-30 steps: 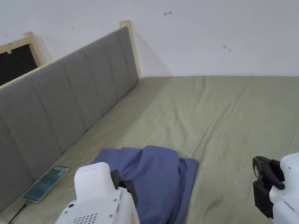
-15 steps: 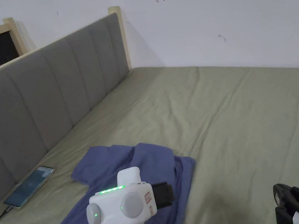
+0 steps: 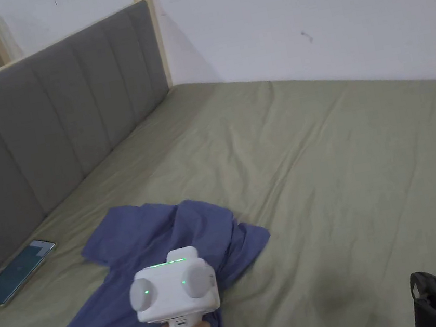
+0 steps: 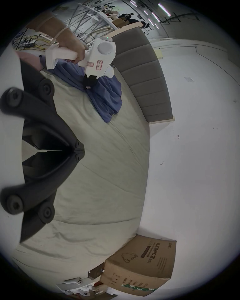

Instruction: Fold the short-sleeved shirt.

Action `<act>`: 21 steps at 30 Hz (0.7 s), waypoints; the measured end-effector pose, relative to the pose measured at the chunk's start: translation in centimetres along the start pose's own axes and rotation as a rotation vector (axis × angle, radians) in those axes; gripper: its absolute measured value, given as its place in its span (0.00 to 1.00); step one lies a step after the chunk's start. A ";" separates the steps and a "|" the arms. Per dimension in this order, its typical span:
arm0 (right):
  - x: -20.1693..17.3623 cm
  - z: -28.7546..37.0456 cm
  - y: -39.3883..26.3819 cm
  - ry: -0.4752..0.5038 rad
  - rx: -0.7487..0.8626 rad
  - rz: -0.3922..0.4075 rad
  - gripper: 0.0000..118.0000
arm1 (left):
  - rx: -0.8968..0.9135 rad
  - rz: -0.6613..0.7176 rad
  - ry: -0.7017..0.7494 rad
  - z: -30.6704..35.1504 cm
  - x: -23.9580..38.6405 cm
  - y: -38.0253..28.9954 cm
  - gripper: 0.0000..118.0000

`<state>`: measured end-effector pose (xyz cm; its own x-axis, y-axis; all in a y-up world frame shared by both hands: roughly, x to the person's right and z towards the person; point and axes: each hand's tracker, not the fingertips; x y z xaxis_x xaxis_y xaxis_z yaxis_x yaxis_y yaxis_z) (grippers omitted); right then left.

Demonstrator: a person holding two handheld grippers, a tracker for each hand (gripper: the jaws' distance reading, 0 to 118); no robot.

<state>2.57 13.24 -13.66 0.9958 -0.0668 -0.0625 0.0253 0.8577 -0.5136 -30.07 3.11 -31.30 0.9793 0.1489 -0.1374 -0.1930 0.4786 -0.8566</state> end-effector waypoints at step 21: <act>13.5 10.9 1.7 -0.348 0.195 -0.213 0.00 | 0.148 -0.359 -0.772 16.6 30.9 -1.9 0.05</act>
<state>17.01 19.37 -6.01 0.9361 -0.1057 0.3354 0.2160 0.9255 -0.3111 -0.44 21.15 -25.70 0.6765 0.4877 0.5518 0.0617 0.7091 -0.7024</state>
